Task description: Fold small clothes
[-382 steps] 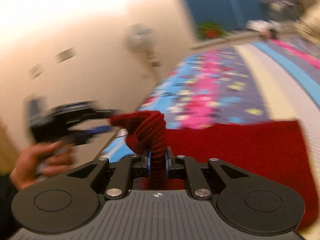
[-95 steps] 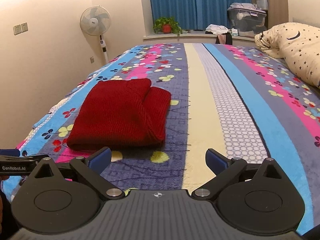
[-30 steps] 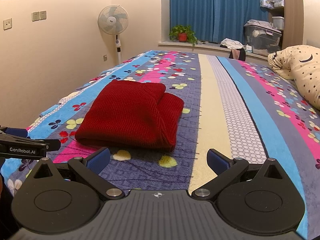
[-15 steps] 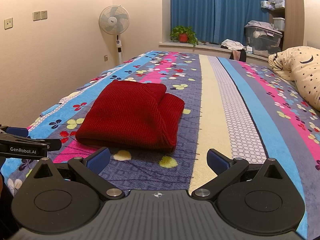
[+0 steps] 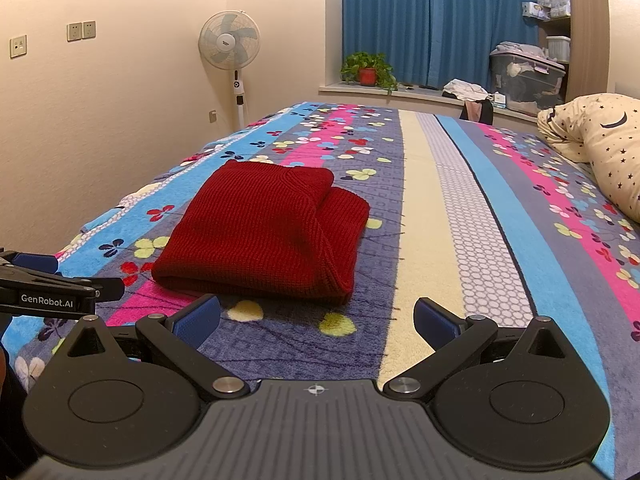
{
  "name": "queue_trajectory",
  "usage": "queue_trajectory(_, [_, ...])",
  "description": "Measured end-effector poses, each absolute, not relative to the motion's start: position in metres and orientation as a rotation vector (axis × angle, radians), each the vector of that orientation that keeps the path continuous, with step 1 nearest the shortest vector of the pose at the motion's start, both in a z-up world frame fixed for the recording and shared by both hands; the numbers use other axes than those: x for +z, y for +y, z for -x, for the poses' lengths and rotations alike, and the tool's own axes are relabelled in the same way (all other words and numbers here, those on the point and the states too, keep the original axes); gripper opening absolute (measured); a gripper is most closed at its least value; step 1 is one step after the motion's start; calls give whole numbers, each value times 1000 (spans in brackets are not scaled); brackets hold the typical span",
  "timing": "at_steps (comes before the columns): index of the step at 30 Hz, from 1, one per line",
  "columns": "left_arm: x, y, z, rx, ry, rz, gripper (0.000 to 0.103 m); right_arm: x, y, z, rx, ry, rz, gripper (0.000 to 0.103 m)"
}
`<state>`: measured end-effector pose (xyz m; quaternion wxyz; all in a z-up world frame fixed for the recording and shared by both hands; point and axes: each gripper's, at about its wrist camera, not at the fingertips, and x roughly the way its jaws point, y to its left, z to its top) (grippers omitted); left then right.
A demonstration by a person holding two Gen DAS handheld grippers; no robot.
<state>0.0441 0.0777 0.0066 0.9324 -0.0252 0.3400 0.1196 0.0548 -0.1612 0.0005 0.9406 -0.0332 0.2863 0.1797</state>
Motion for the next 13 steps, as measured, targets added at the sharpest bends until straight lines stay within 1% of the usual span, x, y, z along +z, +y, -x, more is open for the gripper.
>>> queue_trajectory(13, [8,75,-46,243,695,51,103,0,-161,-55,366,584,69,102])
